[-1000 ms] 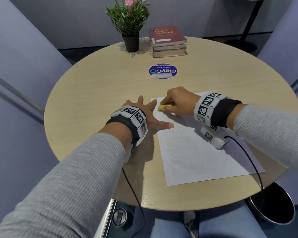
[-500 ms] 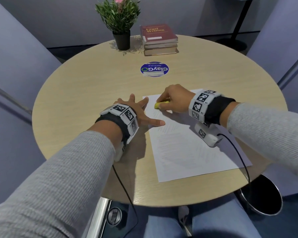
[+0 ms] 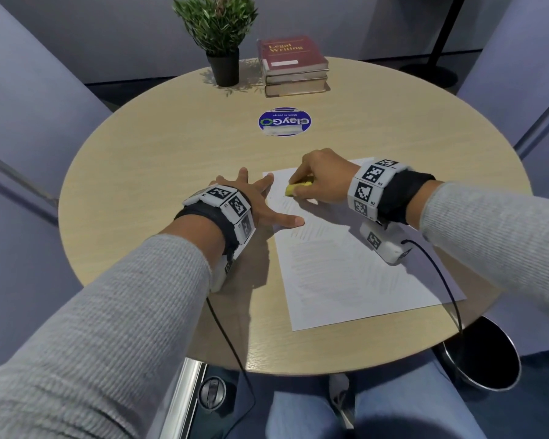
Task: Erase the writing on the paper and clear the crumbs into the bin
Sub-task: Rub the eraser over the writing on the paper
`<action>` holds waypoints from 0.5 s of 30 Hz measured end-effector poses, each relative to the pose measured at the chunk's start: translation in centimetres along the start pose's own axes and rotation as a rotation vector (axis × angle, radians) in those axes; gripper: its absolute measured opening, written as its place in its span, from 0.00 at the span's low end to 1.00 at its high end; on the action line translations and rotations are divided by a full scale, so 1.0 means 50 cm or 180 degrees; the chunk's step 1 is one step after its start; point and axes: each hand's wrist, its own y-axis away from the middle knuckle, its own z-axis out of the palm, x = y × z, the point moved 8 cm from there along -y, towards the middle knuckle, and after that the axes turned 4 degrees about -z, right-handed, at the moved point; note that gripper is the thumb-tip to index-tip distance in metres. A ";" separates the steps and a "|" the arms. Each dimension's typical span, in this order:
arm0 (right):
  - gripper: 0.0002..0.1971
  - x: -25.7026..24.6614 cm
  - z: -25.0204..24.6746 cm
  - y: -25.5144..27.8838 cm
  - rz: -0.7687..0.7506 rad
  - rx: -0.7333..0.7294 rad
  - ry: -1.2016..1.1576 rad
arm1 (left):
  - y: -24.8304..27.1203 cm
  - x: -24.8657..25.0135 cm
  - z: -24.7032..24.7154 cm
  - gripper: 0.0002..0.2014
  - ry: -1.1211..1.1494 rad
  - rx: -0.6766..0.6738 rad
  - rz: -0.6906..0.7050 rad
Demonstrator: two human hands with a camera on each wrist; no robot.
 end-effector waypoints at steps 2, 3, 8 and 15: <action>0.15 0.012 -0.008 -0.006 0.0084 0.0170 0.0013 | 0.000 0.000 0.000 0.62 -0.0002 -0.0004 0.0003; 0.15 0.016 -0.012 -0.009 0.0123 0.0245 0.0103 | 0.000 0.000 0.001 0.62 -0.0001 -0.0007 0.0000; 0.16 -0.012 0.004 0.003 -0.0157 -0.0029 0.0152 | 0.001 0.000 -0.001 0.61 -0.0005 0.0018 0.0007; 0.17 -0.029 0.016 0.002 -0.0311 -0.0144 0.0266 | 0.001 0.000 0.002 0.61 0.0038 -0.0035 -0.0001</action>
